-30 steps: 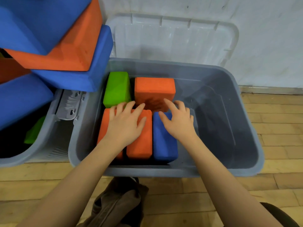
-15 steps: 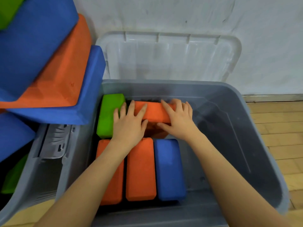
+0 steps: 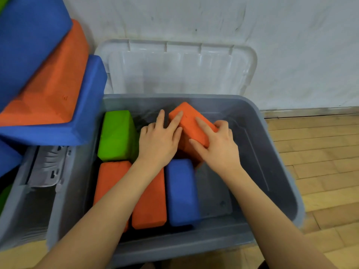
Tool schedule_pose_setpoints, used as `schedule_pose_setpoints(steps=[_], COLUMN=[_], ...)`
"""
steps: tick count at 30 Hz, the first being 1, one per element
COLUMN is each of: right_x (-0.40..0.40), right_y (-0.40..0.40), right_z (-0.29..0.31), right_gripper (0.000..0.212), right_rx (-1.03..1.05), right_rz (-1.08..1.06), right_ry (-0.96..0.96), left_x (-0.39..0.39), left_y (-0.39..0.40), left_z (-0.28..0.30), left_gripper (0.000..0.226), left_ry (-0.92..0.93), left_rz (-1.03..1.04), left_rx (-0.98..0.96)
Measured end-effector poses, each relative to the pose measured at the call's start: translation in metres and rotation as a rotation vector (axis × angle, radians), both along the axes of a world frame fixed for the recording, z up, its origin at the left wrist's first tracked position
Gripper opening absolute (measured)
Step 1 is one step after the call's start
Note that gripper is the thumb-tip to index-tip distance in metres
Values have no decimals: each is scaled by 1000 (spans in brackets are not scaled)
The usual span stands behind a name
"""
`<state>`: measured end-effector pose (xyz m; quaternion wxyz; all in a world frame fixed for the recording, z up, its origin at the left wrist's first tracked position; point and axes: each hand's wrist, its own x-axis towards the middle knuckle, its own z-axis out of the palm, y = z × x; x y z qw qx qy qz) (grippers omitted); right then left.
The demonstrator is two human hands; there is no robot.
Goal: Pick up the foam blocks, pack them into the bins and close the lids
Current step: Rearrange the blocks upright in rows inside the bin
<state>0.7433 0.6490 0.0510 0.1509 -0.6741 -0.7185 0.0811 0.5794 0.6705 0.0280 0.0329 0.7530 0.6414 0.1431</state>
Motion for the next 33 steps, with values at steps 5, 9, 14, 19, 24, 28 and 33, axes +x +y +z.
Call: schedule_pose_setpoints(steps=[5, 9, 14, 19, 24, 28, 33], right_x=[34, 50, 46, 37, 31, 29, 31], right_y=[-34, -63, -96, -103, -101, -101, -103], right_z=[2, -5, -13, -9, -14, -17, -16], right_gripper=[64, 73, 78, 82, 81, 80, 79], right_rx=[-12, -171, -368, -361, -406, -430, -433], right_rz=[-105, -153, -109, -91, -102, -86, -95], right_ry=[-155, -168, -112, -72, -60, -68, -14], left_x=[35, 52, 56, 44, 18, 12, 5], left_y=[-10, -28, -52, -58, -73, -85, -87], left_z=[0, -14, -19, -16, -19, -23, -19], left_gripper=[61, 50, 46, 45, 66, 65, 56], left_ry=[-24, -61, 71, 108, 162, 244, 236], left_rz=[-172, -241, -298, -239, -205, -170, -205], left_rx=[-44, -143, -150, -191, -190, -277, -335])
